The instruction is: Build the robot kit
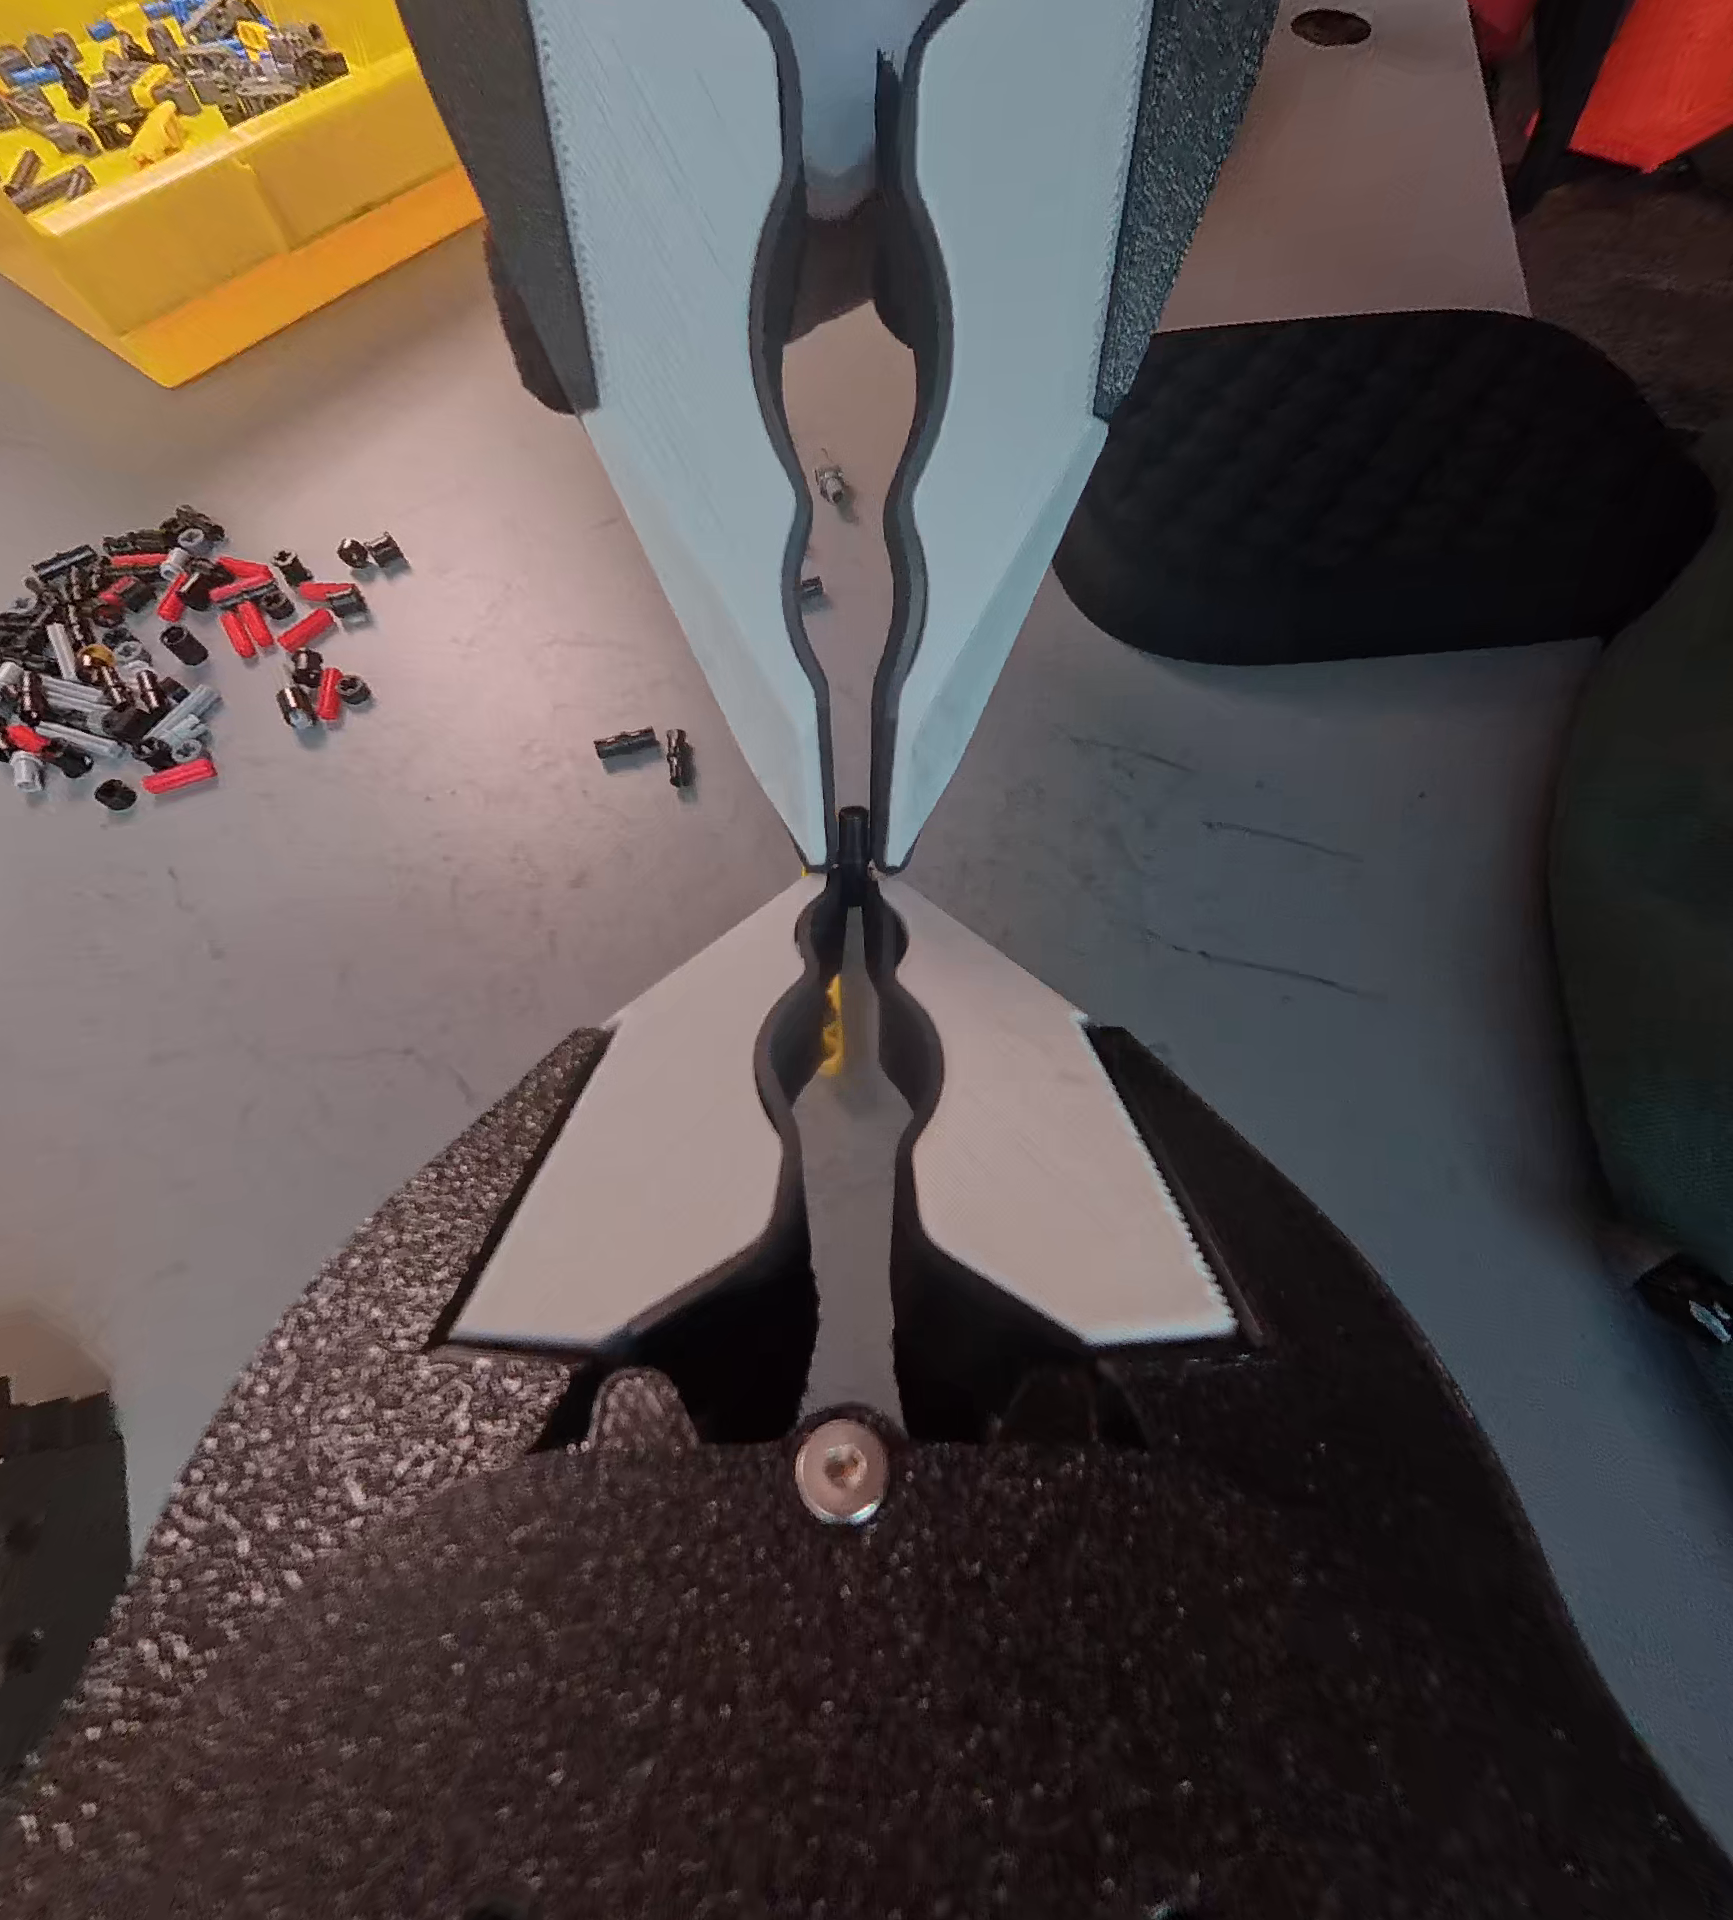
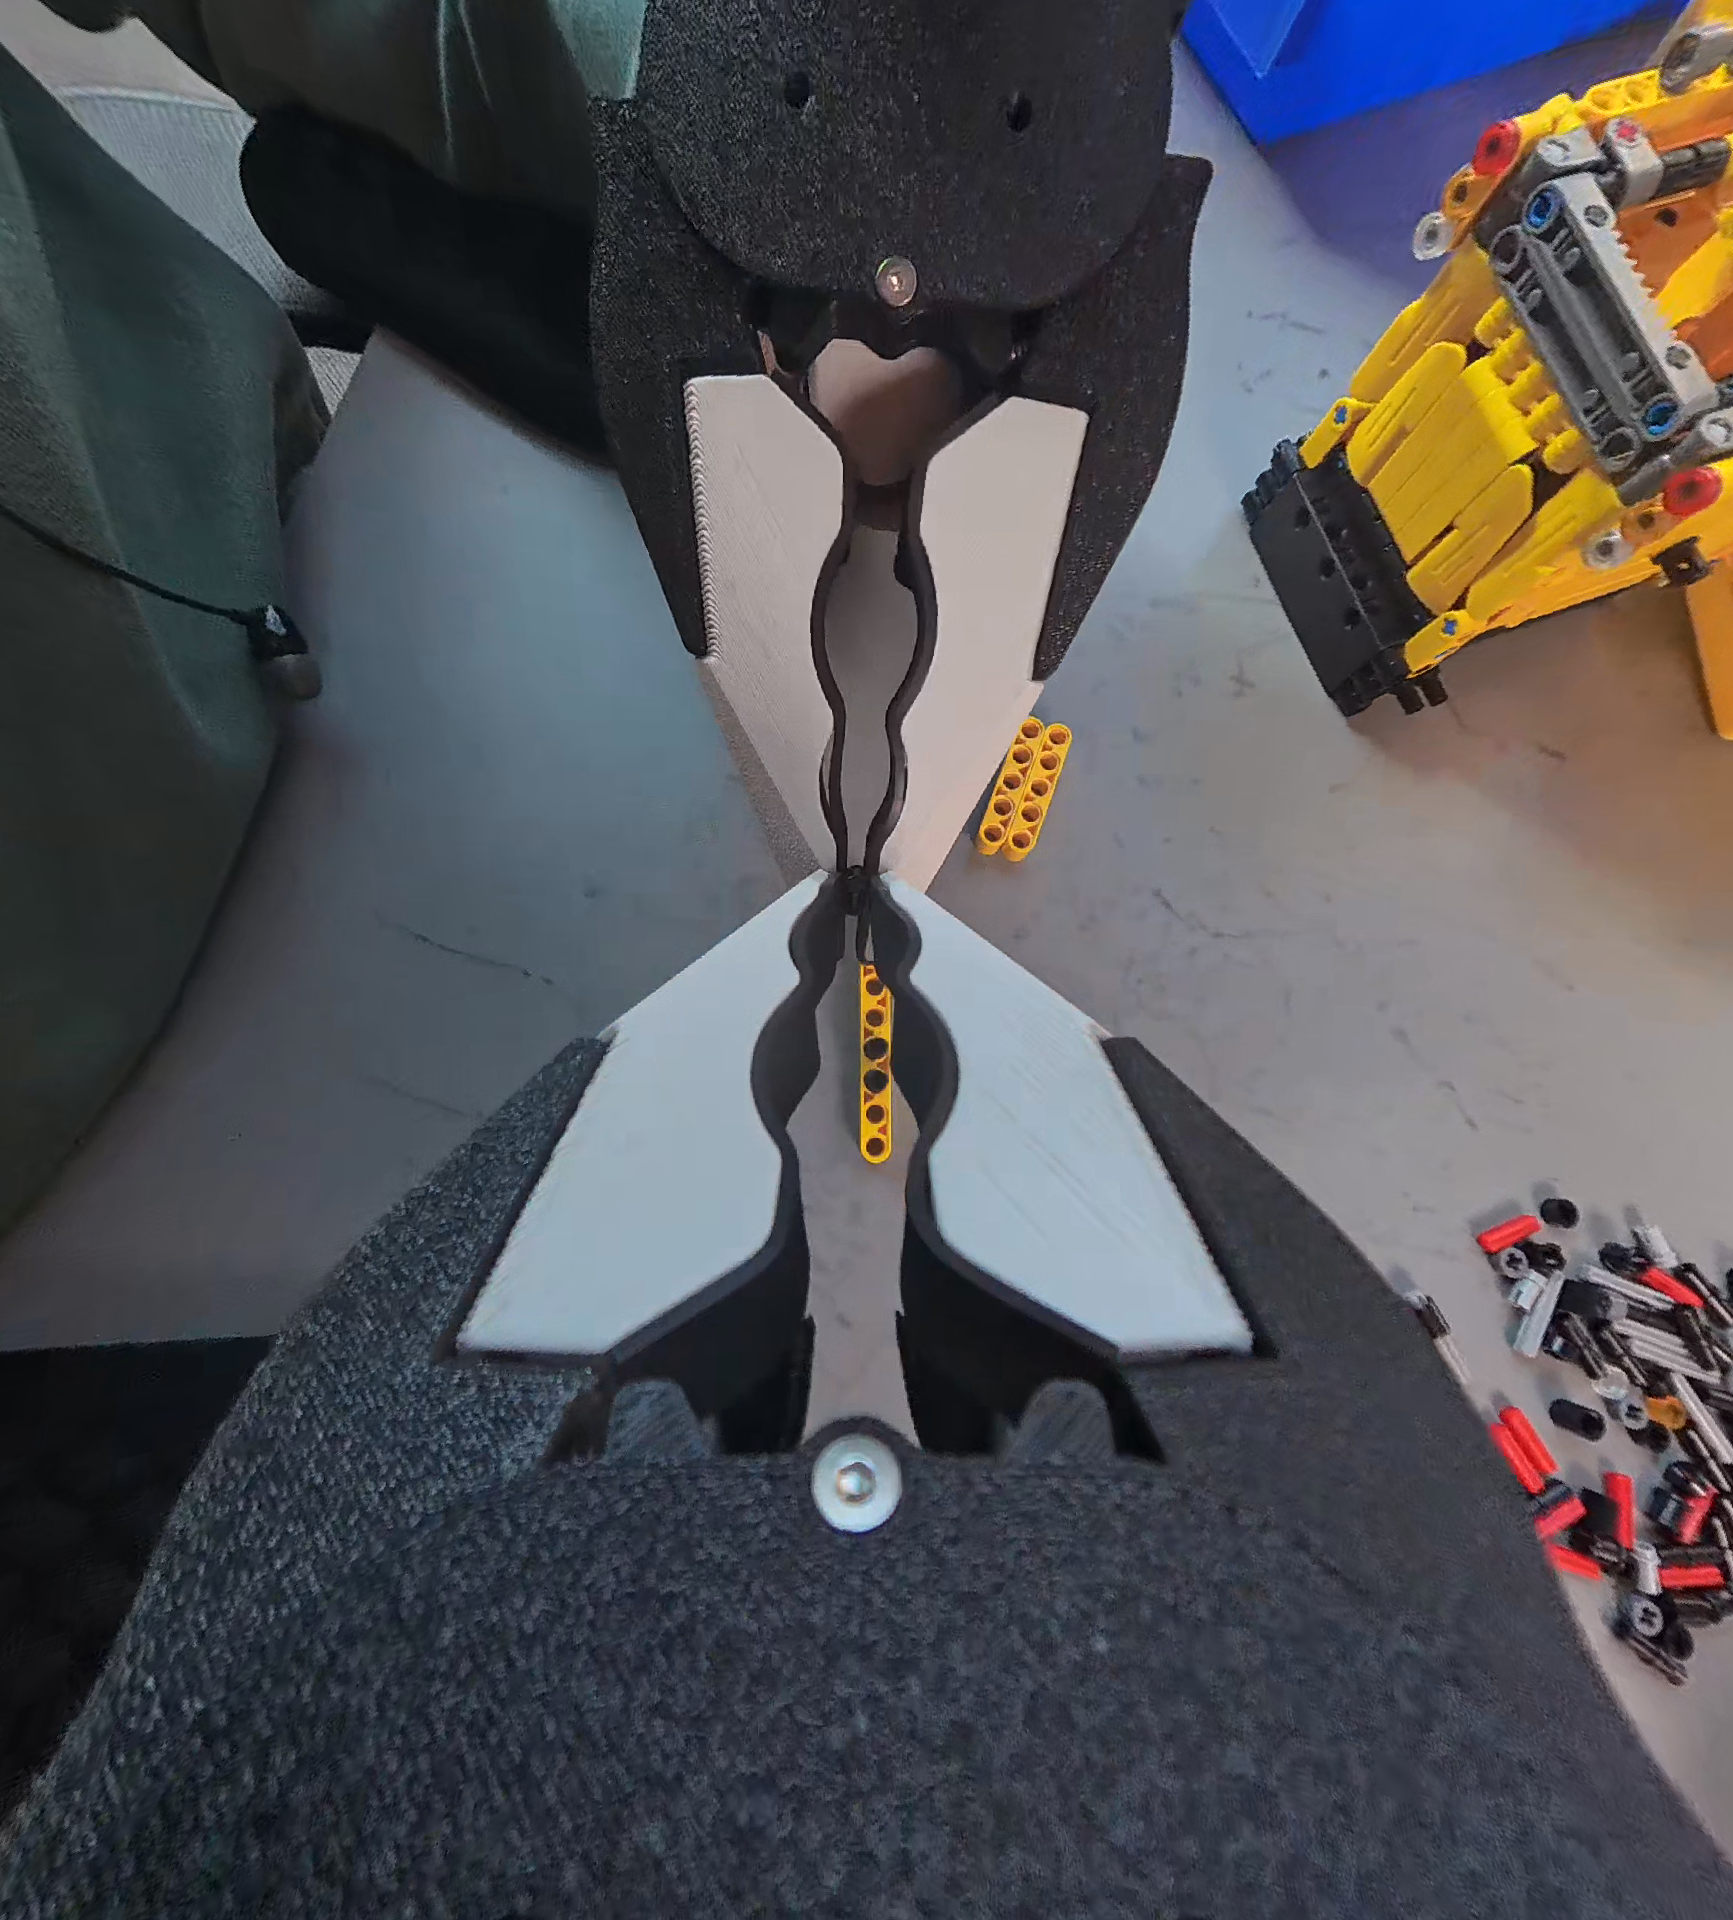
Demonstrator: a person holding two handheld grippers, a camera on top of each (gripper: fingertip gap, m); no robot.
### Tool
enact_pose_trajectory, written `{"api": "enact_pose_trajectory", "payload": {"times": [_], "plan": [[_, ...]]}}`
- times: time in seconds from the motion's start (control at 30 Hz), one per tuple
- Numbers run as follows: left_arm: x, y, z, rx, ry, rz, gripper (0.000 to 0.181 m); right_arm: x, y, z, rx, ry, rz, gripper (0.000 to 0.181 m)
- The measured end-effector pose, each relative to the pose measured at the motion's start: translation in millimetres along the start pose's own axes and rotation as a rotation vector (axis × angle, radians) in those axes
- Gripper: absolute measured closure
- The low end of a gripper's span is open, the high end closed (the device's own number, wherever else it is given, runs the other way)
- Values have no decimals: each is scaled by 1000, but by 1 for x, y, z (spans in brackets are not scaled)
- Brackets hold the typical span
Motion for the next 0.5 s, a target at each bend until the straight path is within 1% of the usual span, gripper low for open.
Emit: {"api": "enact_pose_trajectory", "payload": {"times": [0.13, 0.3, 0.37, 0.43, 0.5], "plan": [[1, 1, 2, 0, -13, 8, 179, 3, -2, -1, -33, -23, -2, 177], [1, -1, 3, -42, 1, 15, 178, 0, 1, 2, 15, -29, 0, 178], [0, -4, 8, -32, -30, -15, 172, -7, 9, 10, 41, -96, 20, 178], [2, -6, 15, -49, -78, -9, 164, -9, 14, 26, 83, -209, -17, 177], [6, -7, 19, -56, -122, -7, 160, -4, 15, 38, 111, -267, -44, 177]]}}
Point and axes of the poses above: each gripper's, where its closed fingertips meet, x out along the fingers, z out of its underside, y = z × x across the jaws, the point moved 9 cm from there along -x, back along the fingers, and after that the axes turned 2 degrees about -y, right-handed, at the moved point
